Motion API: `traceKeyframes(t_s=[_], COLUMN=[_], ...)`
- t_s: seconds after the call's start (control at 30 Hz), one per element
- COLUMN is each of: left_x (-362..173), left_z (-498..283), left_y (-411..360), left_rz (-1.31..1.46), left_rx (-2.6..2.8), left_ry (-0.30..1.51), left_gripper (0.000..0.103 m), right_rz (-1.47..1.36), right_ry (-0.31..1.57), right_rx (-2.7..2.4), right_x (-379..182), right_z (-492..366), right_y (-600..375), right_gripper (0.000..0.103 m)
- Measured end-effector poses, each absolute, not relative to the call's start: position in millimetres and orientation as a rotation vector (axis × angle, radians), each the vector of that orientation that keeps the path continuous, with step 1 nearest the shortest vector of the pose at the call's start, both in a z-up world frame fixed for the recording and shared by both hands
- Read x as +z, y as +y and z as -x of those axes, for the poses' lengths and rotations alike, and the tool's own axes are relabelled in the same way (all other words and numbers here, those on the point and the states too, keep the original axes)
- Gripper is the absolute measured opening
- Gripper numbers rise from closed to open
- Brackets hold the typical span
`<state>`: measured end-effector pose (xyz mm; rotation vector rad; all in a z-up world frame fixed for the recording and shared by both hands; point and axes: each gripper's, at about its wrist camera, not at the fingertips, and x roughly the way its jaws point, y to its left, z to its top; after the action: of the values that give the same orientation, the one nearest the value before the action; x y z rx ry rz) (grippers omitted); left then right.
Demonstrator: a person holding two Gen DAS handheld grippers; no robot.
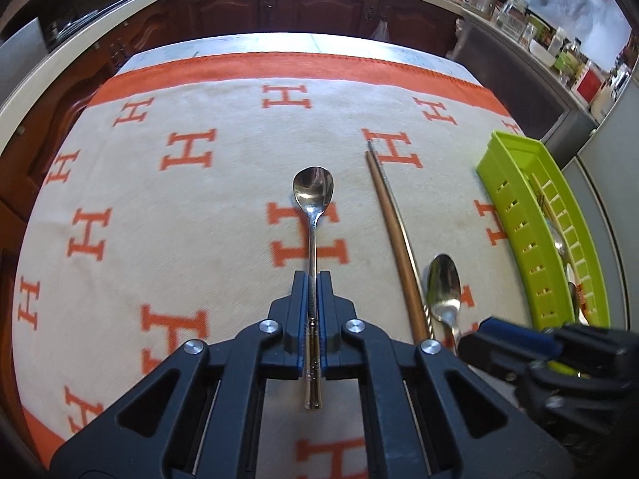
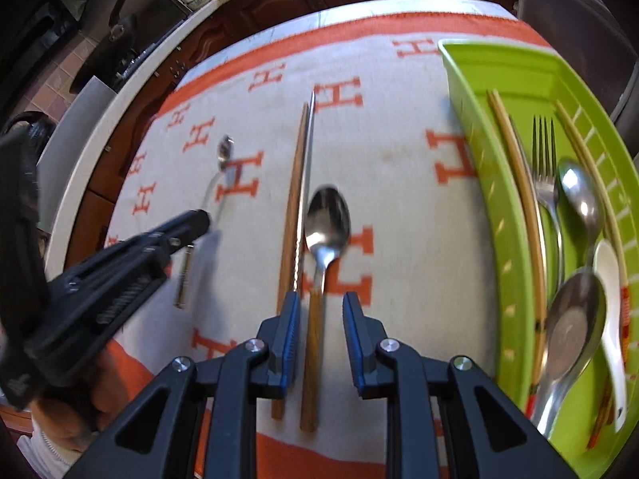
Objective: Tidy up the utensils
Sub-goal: 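Grasp a small steel spoon with the left tool while the right grasps a steel spoon, then carry both steel spoons into the green tray and open both tools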
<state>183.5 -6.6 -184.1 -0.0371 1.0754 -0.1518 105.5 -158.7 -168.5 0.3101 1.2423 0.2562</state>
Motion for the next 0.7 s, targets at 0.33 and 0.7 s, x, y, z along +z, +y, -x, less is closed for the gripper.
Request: traceKeyframes(t_s=[0.33,0.7], left_x=[-174.6,-151.2], left_z=[-148.4,-125.8], left_y=[14.0,22.6], left_rz=[0.104,0.146], left_rx=[-0.174,-0.193], left_ry=[1.088,1.058], left_gripper=[0.002,0.002], right_rz=[-0.086,-0.091], right_ry=[1.150,1.099], right_rx=[0.199,0.174], right_x=[-165.5,-163.1], right_z=[-92.9,-77.3], right_y=[-135.1,-140.5], right_gripper=[0.020,0.006])
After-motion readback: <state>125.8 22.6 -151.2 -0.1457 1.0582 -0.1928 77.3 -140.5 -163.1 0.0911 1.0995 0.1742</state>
